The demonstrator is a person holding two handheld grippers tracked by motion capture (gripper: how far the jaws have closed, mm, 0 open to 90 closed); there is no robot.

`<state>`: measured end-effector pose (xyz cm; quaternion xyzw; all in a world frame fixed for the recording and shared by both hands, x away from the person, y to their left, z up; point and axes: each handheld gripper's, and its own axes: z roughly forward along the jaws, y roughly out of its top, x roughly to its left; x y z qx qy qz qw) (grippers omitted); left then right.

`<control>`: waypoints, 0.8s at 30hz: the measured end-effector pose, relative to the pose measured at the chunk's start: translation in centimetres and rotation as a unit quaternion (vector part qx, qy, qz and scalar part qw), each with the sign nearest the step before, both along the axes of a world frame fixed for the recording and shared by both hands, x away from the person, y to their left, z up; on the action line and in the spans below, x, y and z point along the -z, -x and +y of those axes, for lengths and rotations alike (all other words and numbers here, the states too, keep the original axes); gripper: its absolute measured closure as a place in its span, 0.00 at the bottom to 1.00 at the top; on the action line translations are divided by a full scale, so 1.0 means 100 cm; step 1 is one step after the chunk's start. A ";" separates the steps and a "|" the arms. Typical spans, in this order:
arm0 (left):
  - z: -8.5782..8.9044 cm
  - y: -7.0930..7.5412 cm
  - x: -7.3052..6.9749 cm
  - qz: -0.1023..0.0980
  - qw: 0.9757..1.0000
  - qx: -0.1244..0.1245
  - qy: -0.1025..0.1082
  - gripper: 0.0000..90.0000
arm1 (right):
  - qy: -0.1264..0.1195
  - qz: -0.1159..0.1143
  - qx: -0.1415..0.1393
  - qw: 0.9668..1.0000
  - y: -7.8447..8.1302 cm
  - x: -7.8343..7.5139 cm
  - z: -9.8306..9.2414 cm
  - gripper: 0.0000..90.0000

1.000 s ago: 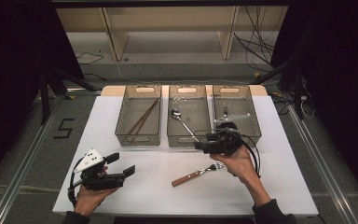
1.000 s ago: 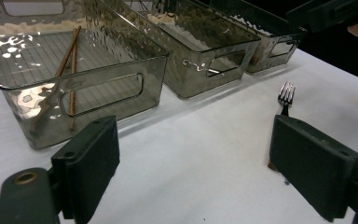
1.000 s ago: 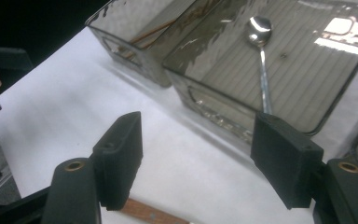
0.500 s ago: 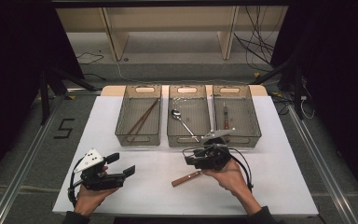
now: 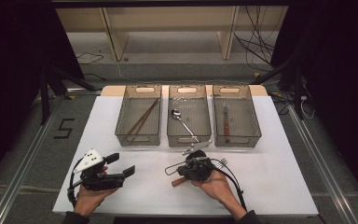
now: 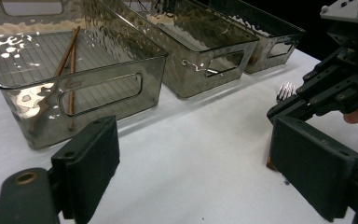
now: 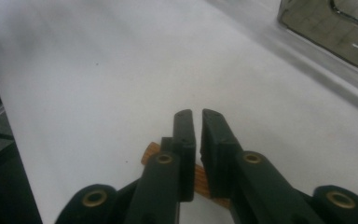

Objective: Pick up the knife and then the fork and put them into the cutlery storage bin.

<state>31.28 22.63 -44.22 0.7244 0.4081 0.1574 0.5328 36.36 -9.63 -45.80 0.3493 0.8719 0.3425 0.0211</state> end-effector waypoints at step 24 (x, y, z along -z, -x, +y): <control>0.000 0.000 0.000 0.000 1.000 0.001 0.000 0.17 | 0.028 0.010 -0.013 0.999 0.003 0.016 0.012 1.00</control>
